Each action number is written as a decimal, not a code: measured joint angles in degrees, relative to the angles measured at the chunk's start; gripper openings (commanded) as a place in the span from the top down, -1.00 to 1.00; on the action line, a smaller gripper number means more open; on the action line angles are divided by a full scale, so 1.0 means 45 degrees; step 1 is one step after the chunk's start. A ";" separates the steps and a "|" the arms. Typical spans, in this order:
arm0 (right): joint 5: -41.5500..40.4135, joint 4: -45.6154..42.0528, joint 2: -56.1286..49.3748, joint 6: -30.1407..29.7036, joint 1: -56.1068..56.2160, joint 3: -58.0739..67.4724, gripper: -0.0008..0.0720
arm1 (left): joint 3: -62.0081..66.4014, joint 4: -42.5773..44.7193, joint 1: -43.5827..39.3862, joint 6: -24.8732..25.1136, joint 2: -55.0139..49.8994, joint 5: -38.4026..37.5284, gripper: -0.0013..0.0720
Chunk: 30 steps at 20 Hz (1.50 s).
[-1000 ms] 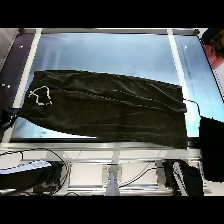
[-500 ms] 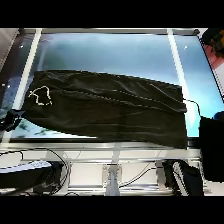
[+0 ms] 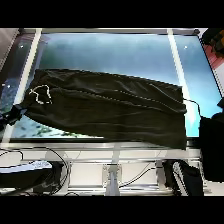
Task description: Fold the clothes and pants, and hang the long-sleeved shirts on hangers.
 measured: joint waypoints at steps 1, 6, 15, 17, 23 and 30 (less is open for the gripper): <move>0.0481 0.0073 0.0136 0.0000 0.0000 -0.0282 0.96 | 0.0078 -0.0019 -0.0024 0.0024 0.0175 0.0078 0.84; 0.1370 0.0175 0.1083 0.0063 0.0000 -0.3060 0.96 | 0.0228 -0.0083 -0.0087 0.0029 0.0675 0.0262 0.84; 0.0136 -0.0126 -0.1739 0.0223 0.0000 -0.6416 -0.48 | 0.0257 -0.0044 -0.0112 0.0029 0.0797 0.0879 0.84; 0.0015 -0.0068 -0.3211 -0.0204 0.0000 -0.6377 -0.29 | 0.0257 -0.0039 -0.0112 0.0029 0.0801 0.1035 0.84; -0.1001 -0.0763 -0.5542 -0.1180 -0.0092 -0.5163 0.97 | 0.0257 -0.0039 -0.0112 0.0034 0.0801 0.1219 0.84; -0.0165 0.0743 -0.5663 -0.4911 -0.3837 -0.2409 0.97 | 0.0257 -0.0039 -0.0112 0.0029 0.0801 0.1263 0.84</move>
